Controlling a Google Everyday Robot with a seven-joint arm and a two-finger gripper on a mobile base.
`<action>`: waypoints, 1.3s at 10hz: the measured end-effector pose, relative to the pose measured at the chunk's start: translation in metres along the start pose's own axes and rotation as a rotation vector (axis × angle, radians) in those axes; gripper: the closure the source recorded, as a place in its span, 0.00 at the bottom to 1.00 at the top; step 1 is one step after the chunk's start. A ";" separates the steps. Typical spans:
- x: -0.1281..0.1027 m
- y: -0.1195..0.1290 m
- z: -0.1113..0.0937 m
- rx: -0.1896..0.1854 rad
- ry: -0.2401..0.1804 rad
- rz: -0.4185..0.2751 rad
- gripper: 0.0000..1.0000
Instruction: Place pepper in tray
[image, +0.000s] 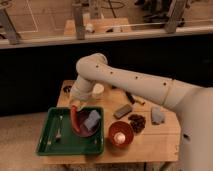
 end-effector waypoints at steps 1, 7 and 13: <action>-0.005 -0.007 0.002 0.015 -0.014 -0.010 0.72; -0.014 -0.054 0.054 -0.061 -0.100 -0.081 0.71; -0.003 -0.047 0.089 -0.189 -0.198 -0.080 0.21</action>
